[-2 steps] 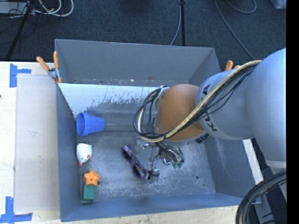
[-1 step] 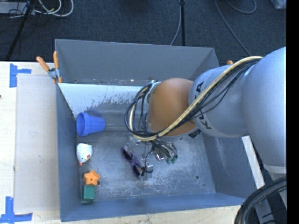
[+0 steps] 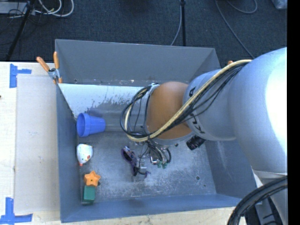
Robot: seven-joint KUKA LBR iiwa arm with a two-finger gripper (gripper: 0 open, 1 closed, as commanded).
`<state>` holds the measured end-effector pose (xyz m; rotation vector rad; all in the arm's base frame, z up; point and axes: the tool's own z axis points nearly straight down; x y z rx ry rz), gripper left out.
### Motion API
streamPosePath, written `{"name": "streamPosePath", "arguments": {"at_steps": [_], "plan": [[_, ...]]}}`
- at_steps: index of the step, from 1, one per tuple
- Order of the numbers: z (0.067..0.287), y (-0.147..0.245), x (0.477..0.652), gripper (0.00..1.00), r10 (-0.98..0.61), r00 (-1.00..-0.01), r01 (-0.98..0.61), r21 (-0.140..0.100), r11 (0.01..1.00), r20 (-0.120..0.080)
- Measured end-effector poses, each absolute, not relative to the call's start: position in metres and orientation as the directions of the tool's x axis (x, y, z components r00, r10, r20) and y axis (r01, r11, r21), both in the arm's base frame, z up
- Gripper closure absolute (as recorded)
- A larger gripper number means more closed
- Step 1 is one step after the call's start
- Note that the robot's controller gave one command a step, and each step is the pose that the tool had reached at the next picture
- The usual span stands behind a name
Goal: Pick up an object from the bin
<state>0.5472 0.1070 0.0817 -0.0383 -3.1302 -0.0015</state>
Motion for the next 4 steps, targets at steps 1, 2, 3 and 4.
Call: {"name": "streamPosePath", "arguments": {"at_steps": [1, 2, 3, 4], "plan": [[0.070, 0.094, 0.529, 1.00, -0.148, -0.989, -0.148, 0.003, 0.989, 0.008], [0.070, 0.094, 0.529, 1.00, -0.148, -0.989, -0.148, 0.003, 0.989, 0.008], [0.073, 0.094, 0.528, 1.00, -0.147, -0.989, -0.147, 0.003, 0.989, 0.011], [0.084, 0.094, 0.526, 1.00, -0.147, -0.989, -0.147, 0.002, 0.989, 0.016]]}}
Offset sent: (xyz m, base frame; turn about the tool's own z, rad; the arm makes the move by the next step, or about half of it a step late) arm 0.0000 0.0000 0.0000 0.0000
